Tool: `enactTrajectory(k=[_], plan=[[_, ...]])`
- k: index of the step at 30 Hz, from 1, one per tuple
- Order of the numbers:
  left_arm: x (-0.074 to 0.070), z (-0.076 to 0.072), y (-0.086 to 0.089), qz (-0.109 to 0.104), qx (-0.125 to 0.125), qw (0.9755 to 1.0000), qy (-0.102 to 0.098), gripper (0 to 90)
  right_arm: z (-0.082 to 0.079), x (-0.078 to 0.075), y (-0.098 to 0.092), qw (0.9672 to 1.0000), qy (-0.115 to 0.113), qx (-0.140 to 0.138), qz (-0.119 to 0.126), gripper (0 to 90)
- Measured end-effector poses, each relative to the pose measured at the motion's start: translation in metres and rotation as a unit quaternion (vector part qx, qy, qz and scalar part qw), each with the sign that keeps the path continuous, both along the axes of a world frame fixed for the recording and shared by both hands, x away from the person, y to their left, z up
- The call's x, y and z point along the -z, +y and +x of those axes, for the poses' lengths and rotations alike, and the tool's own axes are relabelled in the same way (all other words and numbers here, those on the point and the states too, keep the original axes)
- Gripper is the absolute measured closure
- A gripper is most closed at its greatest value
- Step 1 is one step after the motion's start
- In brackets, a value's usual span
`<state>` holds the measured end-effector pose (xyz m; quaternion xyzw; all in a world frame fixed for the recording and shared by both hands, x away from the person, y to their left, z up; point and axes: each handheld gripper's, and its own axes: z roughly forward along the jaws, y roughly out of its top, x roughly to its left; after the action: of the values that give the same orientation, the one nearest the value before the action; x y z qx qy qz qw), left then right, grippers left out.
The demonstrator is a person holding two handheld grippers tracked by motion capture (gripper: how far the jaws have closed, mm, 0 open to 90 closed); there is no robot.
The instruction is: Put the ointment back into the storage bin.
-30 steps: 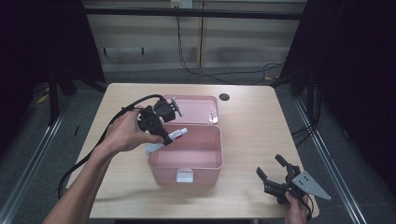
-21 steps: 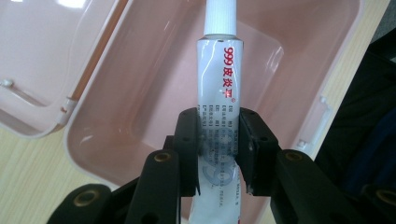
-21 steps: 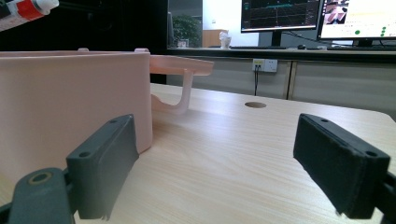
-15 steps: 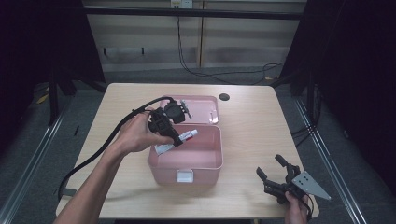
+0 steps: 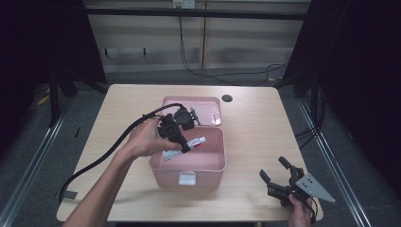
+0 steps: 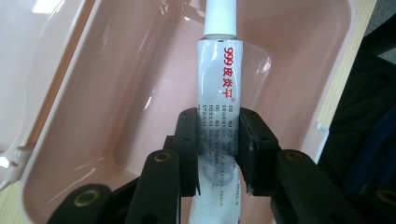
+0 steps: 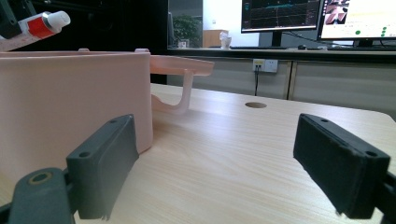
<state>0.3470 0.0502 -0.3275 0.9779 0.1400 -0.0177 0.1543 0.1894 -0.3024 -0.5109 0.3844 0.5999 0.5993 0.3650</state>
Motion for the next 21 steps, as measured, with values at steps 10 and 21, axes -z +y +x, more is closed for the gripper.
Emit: enactTrajectory(k=[10,21], plan=[[0.014,-0.001,-0.008,0.008,0.016,0.9998,0.011,71.0,0.000,0.000,0.000,1.0000,0.000,-0.002,0.001,12.8],[0.028,0.001,-0.016,0.018,0.020,0.9992,0.028,71.0,0.000,0.000,0.000,1.0000,0.000,-0.003,0.002,12.8]])
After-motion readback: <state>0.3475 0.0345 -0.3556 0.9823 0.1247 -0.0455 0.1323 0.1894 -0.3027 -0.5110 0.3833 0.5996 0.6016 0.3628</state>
